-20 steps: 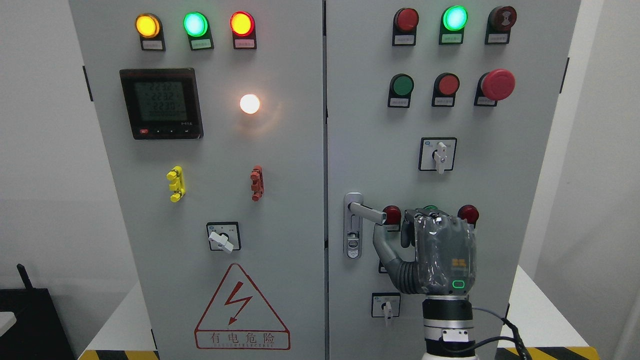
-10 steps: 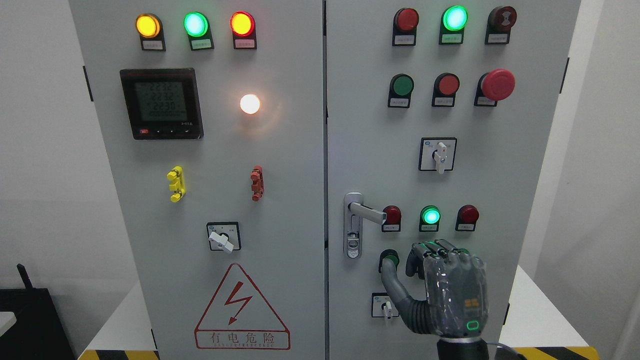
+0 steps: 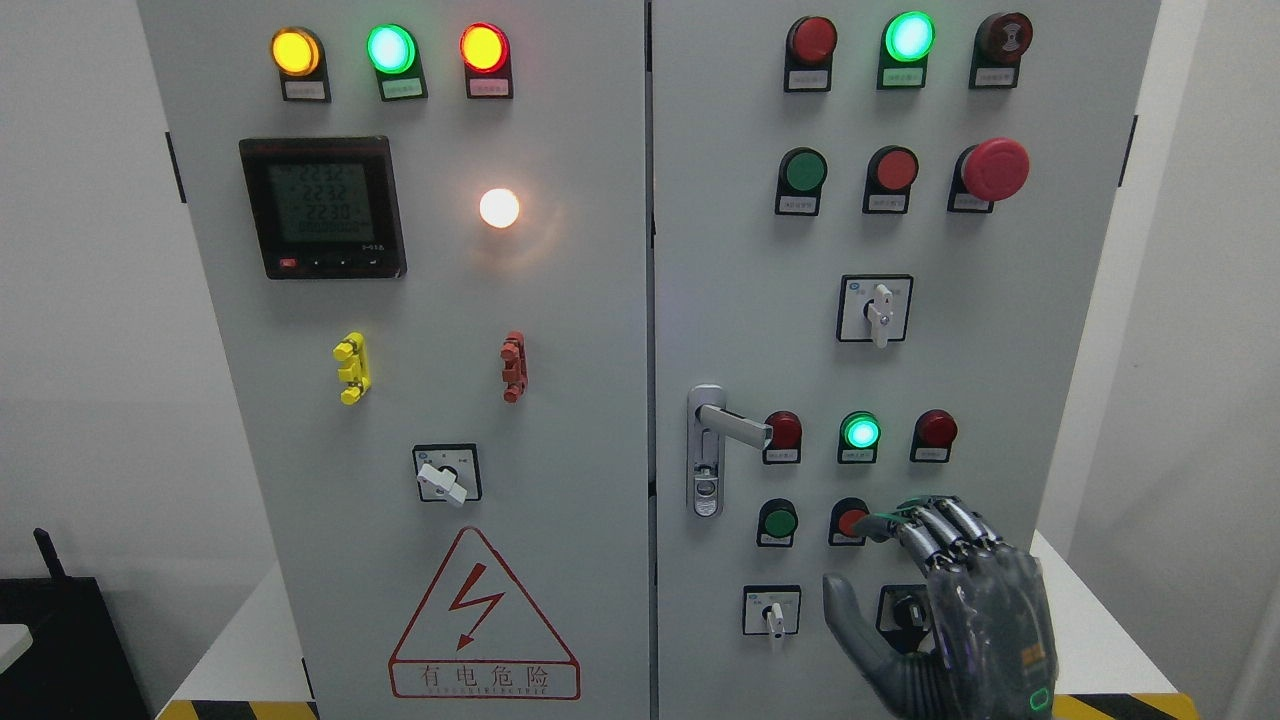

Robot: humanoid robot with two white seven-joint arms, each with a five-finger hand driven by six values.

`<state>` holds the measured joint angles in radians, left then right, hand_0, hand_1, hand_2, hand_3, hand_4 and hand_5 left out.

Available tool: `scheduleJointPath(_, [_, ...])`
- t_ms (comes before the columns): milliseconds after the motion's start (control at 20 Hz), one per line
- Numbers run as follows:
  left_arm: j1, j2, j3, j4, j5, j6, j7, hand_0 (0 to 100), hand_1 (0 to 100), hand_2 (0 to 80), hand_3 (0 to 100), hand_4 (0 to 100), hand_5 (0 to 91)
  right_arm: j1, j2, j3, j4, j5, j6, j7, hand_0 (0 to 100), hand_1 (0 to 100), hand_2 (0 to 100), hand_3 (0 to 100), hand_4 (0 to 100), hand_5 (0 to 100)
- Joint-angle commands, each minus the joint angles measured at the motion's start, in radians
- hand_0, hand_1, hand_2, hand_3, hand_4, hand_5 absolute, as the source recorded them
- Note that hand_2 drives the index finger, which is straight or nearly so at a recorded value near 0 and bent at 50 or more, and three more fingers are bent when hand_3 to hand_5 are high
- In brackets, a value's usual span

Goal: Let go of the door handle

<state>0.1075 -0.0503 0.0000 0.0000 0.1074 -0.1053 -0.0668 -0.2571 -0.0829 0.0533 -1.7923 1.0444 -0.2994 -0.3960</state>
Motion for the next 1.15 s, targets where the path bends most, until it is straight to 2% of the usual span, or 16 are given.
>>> scheduleJointPath(0, [0.0,0.001,-0.014,0.02,0.0,-0.001,-0.001,12,39,0.0,0,0,0.0,0.007,-0.081,-0.069,-0.022,-0.037,-0.007,0.016,42,24,0,0,0,0])
scheduleJointPath(700, [0.0,0.0,-0.014,0.02,0.0,-0.001,-0.001,12,39,0.0,0,0,0.0,0.006,-0.072,-0.058,-0.032,-0.043,-0.006,0.022,43,25,0,0,0,0])
scheduleJointPath(850, [0.0,0.0,-0.014,0.02,0.0,-0.001,-0.001,12,39,0.0,0,0,0.0,0.006,-0.071,-0.056,-0.032,-0.043,-0.006,0.045,42,26,0,0,0,0])
scheduleJointPath(1100, [0.0,0.001,-0.014,0.02,0.0,-0.001,-0.001,12,39,0.0,0,0,0.0,0.007,-0.071,-0.058,-0.032,-0.043,-0.006,0.046,42,26,0,0,0,0])
